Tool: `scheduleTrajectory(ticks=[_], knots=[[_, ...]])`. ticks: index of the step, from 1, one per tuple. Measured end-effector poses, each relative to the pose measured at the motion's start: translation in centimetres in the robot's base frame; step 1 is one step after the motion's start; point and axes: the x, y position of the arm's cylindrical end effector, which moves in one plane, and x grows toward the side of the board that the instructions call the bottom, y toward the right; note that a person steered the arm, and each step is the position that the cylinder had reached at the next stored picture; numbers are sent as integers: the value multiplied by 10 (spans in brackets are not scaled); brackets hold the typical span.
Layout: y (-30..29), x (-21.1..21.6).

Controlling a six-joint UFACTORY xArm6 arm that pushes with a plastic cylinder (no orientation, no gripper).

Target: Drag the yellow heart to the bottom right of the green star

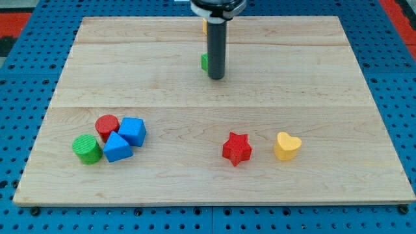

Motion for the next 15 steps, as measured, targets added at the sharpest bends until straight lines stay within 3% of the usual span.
scheduleTrajectory(ticks=[3,4,5,6,8,9,11,12,14,15], knots=[[-37,-75],[2,-61],[76,25],[114,108],[158,202],[80,174],[0,45],[3,29],[19,66],[38,59]])
